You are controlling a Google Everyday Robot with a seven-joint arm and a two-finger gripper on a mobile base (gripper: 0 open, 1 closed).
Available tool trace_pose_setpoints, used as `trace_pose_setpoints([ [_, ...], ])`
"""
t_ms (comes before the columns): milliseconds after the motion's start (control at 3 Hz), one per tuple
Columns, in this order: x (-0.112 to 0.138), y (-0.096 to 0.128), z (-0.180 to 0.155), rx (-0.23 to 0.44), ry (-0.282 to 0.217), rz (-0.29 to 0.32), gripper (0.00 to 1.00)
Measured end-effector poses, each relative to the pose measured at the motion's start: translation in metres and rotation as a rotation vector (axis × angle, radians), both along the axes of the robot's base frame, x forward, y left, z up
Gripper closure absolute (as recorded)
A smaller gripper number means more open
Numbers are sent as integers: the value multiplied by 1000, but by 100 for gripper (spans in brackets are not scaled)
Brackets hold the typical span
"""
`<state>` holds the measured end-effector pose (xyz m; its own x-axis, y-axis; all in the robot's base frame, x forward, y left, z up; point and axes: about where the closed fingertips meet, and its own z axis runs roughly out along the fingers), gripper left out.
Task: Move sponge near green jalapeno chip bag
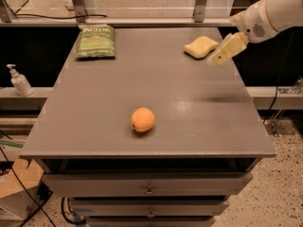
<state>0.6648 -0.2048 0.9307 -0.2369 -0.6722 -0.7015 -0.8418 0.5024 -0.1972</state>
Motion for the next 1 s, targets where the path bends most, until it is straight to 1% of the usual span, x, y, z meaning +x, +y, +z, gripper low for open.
trace_pose_setpoints([
  [333, 31, 5, -18, 52, 6, -53, 0],
  [667, 63, 7, -35, 99, -5, -107, 0],
  [1000, 91, 10, -49, 121, -17, -142, 0],
])
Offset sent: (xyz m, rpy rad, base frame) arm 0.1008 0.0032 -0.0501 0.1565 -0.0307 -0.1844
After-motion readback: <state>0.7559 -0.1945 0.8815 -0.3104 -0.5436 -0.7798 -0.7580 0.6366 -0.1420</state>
